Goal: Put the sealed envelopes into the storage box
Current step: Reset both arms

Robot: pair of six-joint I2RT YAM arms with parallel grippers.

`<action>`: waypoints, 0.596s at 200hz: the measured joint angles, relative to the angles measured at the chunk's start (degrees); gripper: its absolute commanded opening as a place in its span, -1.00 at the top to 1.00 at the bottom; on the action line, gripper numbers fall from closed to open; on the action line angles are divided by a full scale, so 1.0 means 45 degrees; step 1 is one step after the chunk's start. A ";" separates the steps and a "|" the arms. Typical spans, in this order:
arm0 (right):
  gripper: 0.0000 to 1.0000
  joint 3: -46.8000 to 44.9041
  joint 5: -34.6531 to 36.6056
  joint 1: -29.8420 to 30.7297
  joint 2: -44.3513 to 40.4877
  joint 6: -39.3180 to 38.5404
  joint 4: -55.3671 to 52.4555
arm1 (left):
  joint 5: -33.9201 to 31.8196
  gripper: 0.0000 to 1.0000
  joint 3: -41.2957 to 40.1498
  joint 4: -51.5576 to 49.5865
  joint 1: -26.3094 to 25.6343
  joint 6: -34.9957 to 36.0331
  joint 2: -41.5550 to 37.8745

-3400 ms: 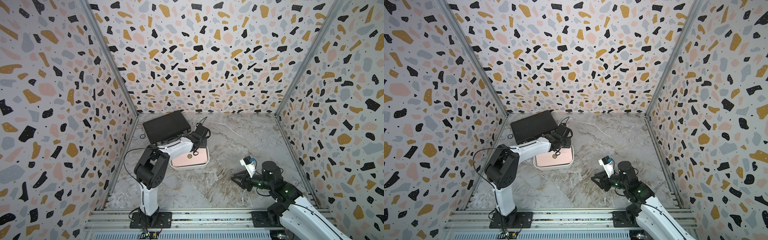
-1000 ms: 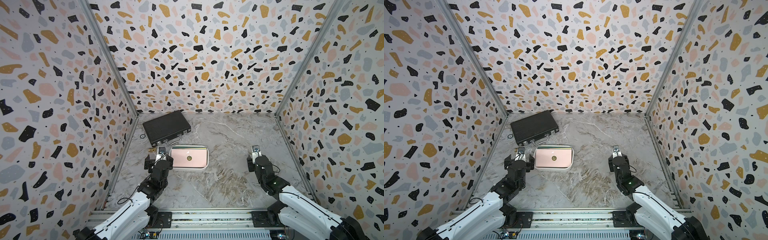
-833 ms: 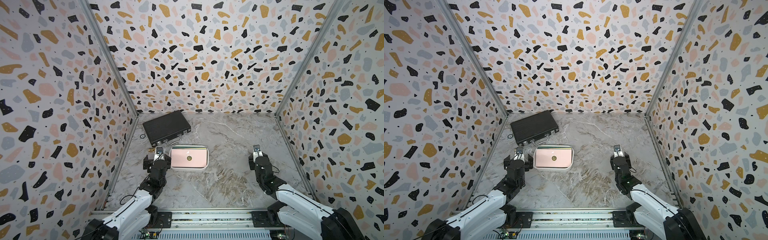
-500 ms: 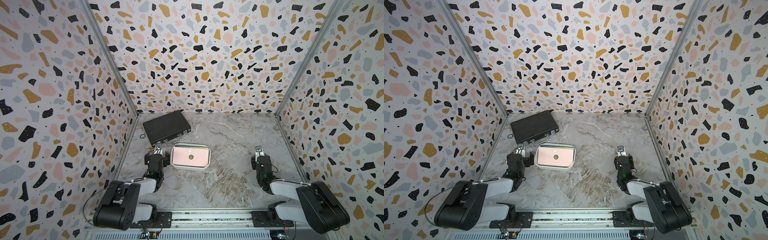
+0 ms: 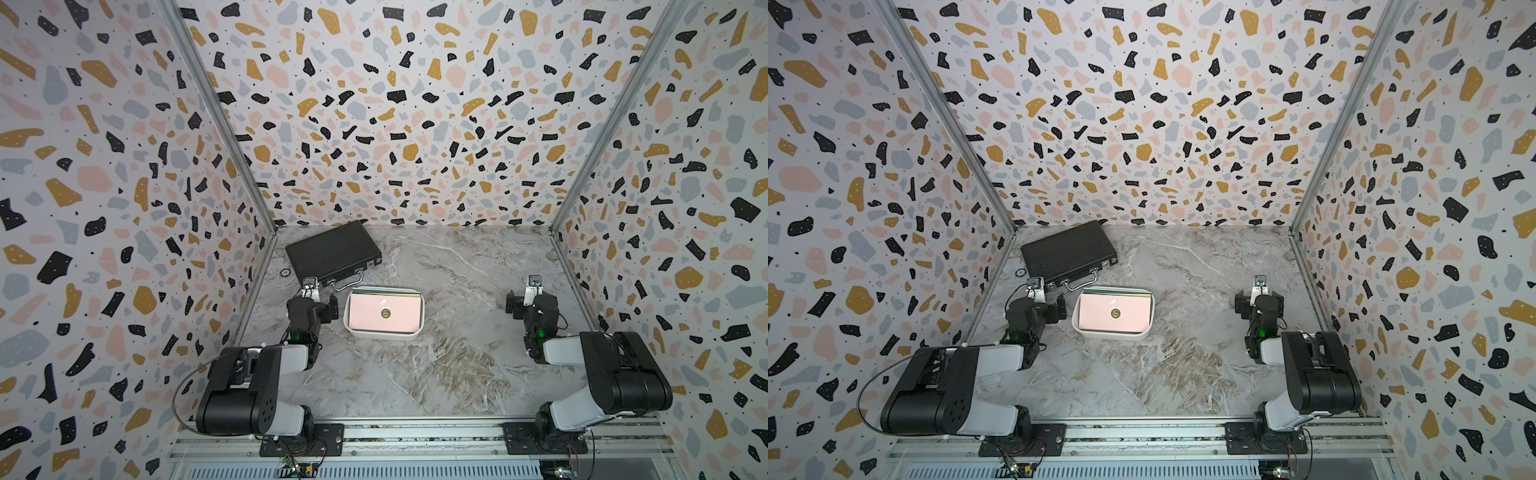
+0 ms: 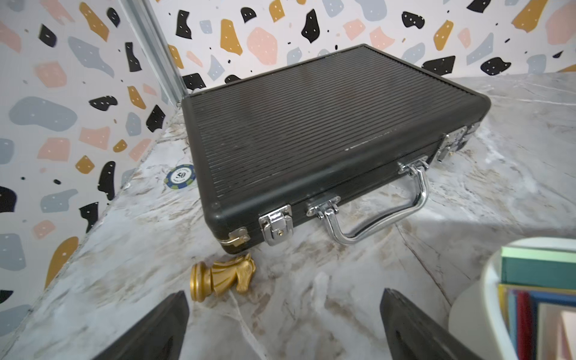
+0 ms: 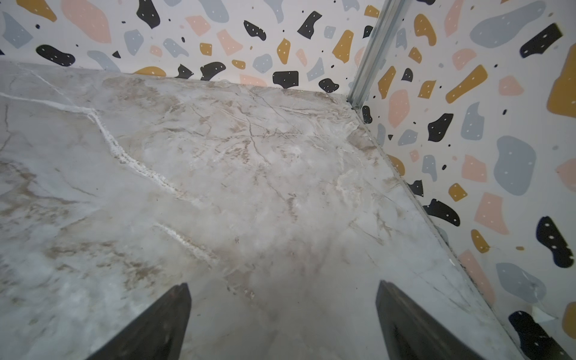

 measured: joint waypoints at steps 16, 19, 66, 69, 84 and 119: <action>-0.99 -0.0005 -0.0277 0.0005 0.0000 0.0102 -0.0325 | 0.0180 -0.98 0.0000 -0.0019 0.0000 -0.0058 0.0000; -0.99 -0.0019 -0.0335 0.0005 0.0005 0.0112 -0.0335 | 0.0189 -0.98 0.0000 -0.0024 0.0000 -0.0063 0.0000; -0.99 -0.0044 -0.0617 0.0010 0.0005 0.0199 -0.0593 | 0.0282 -0.98 0.0000 -0.0087 0.0000 -0.0165 0.0000; -0.99 -0.0044 -0.0622 0.0010 0.0005 0.0199 -0.0597 | 0.0282 -0.98 0.0000 -0.0087 0.0000 -0.0165 0.0000; -0.99 -0.0049 -0.0651 0.0010 0.0005 0.0199 -0.0607 | 0.0282 -0.98 0.0000 -0.0087 0.0000 -0.0165 0.0000; -0.99 -0.0049 -0.0709 0.0010 0.0005 0.0204 -0.0675 | 0.0287 -0.98 0.0000 -0.0087 0.0000 -0.0165 0.0000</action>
